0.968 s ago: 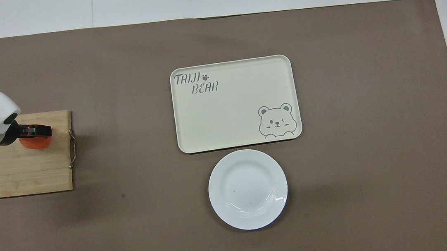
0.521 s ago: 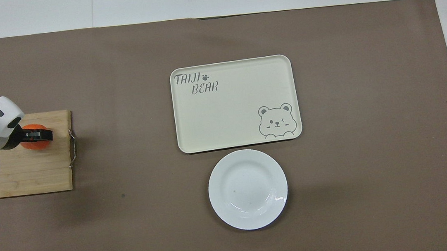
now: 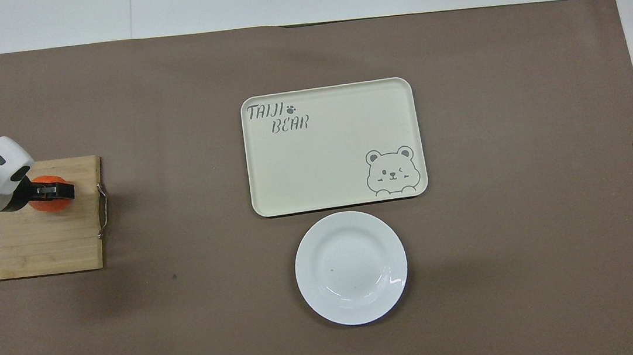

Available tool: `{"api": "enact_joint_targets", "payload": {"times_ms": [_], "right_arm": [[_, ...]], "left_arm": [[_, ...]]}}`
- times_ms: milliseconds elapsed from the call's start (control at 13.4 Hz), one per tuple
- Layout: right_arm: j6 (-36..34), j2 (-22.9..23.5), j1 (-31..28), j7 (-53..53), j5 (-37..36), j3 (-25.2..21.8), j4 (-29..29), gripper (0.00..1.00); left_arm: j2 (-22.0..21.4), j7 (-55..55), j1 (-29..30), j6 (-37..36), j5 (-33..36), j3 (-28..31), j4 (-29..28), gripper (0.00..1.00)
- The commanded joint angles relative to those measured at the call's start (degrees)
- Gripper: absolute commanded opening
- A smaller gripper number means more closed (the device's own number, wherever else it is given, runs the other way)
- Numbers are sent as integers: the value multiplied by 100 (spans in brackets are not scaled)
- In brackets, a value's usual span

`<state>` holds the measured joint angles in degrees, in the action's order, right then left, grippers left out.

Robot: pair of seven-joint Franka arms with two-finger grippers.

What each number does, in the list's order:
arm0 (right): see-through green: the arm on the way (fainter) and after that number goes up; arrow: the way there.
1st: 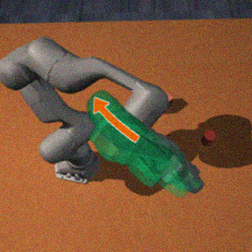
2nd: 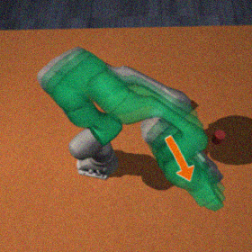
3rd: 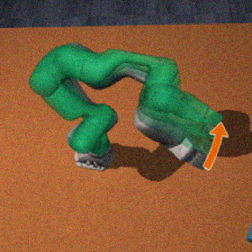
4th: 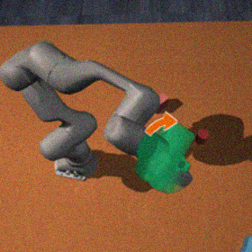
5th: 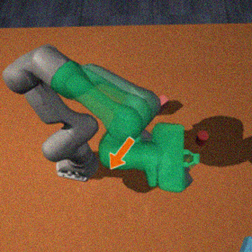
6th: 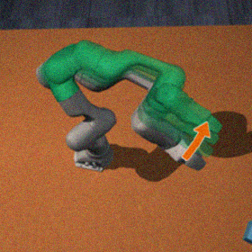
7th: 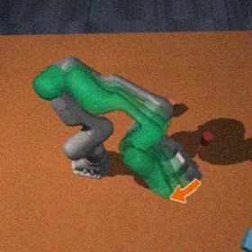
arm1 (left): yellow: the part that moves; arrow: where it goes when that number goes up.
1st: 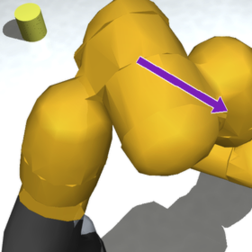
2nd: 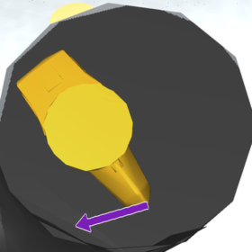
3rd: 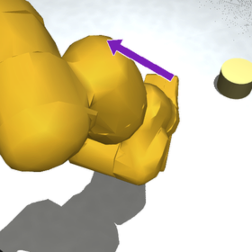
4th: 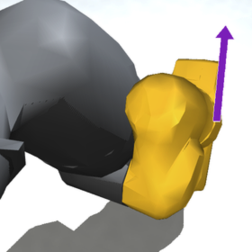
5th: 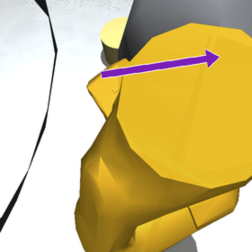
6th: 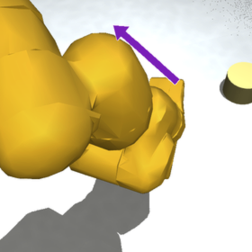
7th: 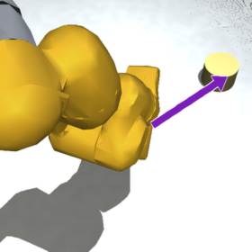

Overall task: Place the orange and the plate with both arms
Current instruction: 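Carry the orange with the left gripper and drop it onto the white plate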

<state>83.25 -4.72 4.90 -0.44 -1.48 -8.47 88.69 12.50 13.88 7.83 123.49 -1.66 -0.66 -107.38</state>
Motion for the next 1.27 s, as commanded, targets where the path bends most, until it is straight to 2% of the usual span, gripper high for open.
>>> {"api": "enact_joint_targets", "payload": {"times_ms": [0,447,968,1191], "right_arm": [[-90,-152,-42,-97,-11,21,139,100],[-248,-187,-86,-114,-19,21,148,100],[-257,-170,-104,-114,-10,-32,96,100],[-231,-170,-104,-106,-10,-41,96,100]], "left_arm": [[-299,-184,-53,-719,-45,-31,383,0],[-731,-833,-500,-1942,8,-84,982,0],[-915,-2764,-1757,-2048,25,-119,816,0],[-1030,-3487,-2486,-2031,25,-128,710,0]]}}
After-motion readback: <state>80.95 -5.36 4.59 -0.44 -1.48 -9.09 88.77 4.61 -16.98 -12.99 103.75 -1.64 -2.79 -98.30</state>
